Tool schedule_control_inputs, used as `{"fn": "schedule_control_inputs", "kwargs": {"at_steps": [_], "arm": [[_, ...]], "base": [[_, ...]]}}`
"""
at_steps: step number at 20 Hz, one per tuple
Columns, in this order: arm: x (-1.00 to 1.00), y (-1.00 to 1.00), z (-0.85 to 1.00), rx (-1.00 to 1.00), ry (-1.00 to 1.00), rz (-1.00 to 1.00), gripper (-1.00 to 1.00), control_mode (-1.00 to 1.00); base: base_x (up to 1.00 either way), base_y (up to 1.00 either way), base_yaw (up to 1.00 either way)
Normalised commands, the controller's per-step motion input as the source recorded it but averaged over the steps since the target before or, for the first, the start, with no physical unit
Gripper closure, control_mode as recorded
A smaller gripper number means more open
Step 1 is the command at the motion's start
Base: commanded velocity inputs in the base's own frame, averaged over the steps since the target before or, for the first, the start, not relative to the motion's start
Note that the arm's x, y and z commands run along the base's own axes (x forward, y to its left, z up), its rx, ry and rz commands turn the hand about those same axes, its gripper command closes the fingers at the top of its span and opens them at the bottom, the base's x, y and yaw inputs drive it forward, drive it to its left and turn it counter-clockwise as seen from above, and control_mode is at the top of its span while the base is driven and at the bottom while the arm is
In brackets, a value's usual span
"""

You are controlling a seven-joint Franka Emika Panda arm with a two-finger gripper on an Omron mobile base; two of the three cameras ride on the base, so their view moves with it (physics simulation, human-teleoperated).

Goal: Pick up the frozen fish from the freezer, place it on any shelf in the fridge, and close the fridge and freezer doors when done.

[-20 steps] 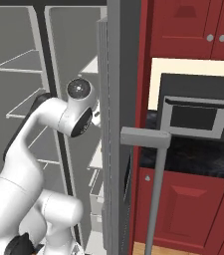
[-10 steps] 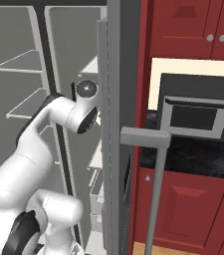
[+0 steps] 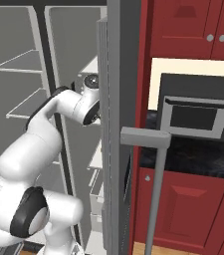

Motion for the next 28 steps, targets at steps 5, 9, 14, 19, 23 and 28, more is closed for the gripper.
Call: {"fn": "schedule_control_inputs", "kwargs": {"at_steps": [5, 9, 14, 19, 23, 28], "arm": [[0.3, 0.0, -0.37, 0.0, -0.01, 0.0, -1.0, -1.0], [0.46, 0.0, -0.07, 0.0, 0.0, 0.0, -1.0, -1.0], [0.52, 0.0, 0.0, 0.0, 0.02, 0.0, -1.0, -1.0], [0.45, 0.0, -0.02, 0.0, 0.04, 0.0, -1.0, -1.0], [0.39, 0.0, -0.23, 0.0, 0.0, 0.0, -1.0, -1.0], [0.46, 0.0, -0.64, 0.0, 0.02, 0.0, -1.0, -1.0]], "base": [[0.0, 0.0, 0.0], [0.0, 0.0, 0.0], [0.0, 0.0, 0.0], [0.0, 0.0, 0.0], [0.0, 0.0, 0.0], [0.0, 0.0, 0.0]]}}
